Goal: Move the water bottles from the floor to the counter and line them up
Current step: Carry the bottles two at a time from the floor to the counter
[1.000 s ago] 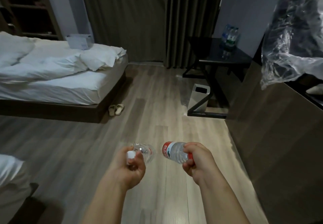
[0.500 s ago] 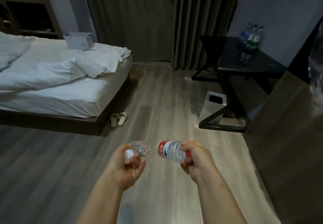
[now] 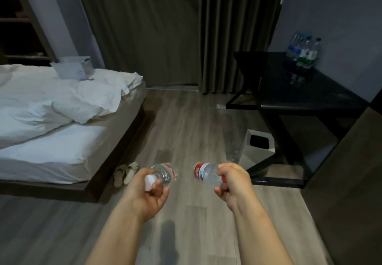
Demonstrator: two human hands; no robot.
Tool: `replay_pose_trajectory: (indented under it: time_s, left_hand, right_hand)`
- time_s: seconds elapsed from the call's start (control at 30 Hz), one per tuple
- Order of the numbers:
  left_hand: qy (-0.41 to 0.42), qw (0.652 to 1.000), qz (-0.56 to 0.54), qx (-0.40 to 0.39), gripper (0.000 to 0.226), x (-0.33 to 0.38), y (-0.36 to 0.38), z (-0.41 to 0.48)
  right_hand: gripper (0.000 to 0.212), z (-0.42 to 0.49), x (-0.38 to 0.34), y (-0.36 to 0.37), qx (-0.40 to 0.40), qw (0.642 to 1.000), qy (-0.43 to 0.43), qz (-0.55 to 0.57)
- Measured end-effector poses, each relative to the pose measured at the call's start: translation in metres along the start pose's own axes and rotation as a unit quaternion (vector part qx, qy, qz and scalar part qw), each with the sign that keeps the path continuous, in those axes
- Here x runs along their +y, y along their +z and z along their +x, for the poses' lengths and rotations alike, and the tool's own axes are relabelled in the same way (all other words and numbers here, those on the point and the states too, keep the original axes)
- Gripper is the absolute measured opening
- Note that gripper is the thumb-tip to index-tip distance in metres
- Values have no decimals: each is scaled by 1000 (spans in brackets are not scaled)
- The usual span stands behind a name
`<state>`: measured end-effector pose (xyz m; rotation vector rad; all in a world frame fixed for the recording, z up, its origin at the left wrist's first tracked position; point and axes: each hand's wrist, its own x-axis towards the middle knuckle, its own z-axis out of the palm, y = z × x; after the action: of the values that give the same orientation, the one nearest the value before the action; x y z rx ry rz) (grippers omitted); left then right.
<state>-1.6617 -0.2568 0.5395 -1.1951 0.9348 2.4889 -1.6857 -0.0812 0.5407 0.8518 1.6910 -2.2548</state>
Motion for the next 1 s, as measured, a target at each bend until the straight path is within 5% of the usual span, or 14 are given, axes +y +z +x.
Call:
replay_pose_trajectory:
  time_s: [0.3,0.63,1.0]
  left_hand:
    - [0,999,47,-22,21,61,102,104]
    - [29,985,169,-31,17,183,205,232]
    - [23,965,249,-75,25,280,291,344]
  right_hand:
    - [23,118,-73,30,34,999,-18,-11]
    - [27,262,-155,145,26,995,-40,-89]
    - [20,386,-225,228,61,994,-76,-56]
